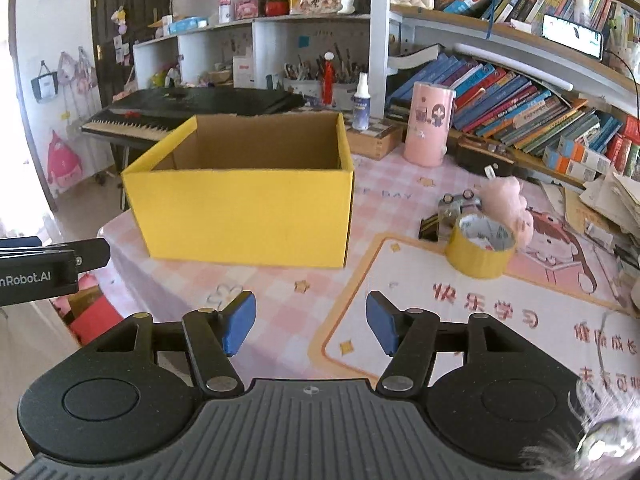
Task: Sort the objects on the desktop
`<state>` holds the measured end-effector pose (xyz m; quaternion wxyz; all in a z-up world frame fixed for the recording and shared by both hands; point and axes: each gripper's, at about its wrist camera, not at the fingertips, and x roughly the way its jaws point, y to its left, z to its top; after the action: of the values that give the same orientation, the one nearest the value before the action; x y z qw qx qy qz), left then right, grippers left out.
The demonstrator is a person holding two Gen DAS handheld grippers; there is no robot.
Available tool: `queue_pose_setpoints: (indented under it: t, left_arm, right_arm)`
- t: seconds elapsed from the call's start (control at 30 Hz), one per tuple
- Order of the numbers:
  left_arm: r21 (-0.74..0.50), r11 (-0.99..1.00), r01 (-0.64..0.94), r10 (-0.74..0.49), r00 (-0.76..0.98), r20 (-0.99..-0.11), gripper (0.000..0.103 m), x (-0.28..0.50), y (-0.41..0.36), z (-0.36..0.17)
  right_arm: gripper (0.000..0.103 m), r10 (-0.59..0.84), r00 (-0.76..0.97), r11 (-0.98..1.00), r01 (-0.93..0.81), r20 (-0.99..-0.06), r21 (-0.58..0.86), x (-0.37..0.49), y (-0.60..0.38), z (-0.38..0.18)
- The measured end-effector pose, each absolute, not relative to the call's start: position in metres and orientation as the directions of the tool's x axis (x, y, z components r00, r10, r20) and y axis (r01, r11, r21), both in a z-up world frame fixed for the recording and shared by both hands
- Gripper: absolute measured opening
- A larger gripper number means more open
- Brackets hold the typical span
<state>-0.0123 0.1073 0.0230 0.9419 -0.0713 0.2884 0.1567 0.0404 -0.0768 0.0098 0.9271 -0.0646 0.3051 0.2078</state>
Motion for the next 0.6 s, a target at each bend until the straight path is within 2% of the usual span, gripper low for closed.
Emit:
queue_pose_setpoints:
  t: [0.2,0.6]
  left_arm:
    - [-0.048,0.946,-0.32,0.232,0.775,-0.587,0.085,-0.023,0.103,0.016]
    - [-0.034,0.961,-0.276,0.2,0.774,-0.601,0.085,-0.034,0.093,0.012]
  right_arm:
    - [0.066,0.335,0.718,0.903,-0.429,-0.61,-0.009,0.026,-0.073,0.005]
    - [0.068,0.295,0.72,0.925,-0.38,-0.629,-0.001,0.012,-0.085,0.0]
